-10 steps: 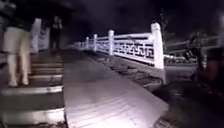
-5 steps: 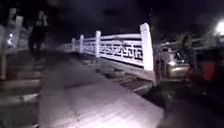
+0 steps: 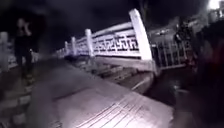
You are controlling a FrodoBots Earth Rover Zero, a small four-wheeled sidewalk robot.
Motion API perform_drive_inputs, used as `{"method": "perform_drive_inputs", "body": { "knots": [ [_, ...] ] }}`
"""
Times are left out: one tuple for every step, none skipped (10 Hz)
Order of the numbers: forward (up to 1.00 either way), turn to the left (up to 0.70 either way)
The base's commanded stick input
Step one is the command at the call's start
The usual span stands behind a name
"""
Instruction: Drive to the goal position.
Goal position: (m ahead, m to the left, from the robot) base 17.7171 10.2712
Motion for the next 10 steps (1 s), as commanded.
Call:
{"method": "perform_drive_inputs", "body": {
  "knots": [
    [0.45,0.00],
    [0.45,0.00],
    [0.45,0.00],
    [0.45,0.23],
    [0.45,0.27],
    [0.45,0.27],
    [0.20,0.37],
    [0.00,0.45],
    [0.00,0.45],
    [0.00,0.45]
  ]
}}
